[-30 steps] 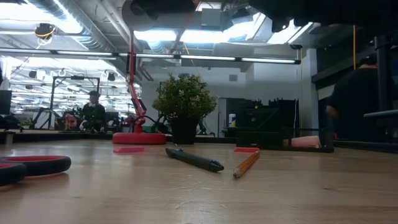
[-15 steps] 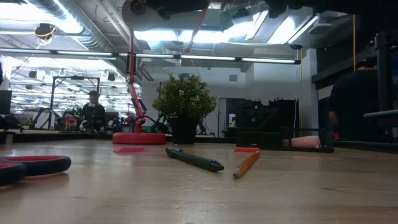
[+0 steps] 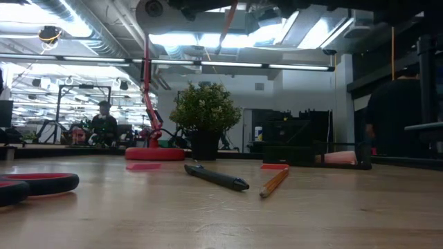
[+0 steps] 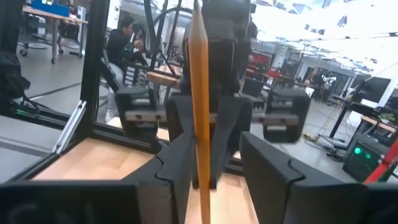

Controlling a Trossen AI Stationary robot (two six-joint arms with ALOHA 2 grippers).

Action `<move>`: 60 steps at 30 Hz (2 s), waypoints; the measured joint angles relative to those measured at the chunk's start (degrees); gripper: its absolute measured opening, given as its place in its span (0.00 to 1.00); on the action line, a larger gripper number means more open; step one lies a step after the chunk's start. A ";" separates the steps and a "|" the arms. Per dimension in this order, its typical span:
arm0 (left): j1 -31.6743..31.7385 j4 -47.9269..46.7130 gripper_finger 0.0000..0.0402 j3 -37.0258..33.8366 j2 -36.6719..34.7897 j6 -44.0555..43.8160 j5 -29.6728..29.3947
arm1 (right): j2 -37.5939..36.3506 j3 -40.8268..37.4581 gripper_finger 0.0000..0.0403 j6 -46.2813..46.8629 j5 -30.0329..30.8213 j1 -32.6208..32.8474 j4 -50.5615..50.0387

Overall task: Pick and place office supplies into organizer
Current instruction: Put the left orange pencil into the black desk organizer

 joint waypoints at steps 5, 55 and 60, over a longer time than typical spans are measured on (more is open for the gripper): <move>-0.02 0.07 0.05 0.00 0.00 0.02 0.01 | 1.68 1.98 0.34 -1.38 -0.03 0.00 -0.08; 0.68 -8.32 0.20 0.02 -4.26 3.91 -3.37 | -0.47 1.99 0.04 -4.20 7.62 -0.26 -7.12; 0.68 -9.97 0.10 0.02 -4.26 3.79 -3.34 | -4.75 1.99 0.04 -1.07 12.23 -2.55 -14.85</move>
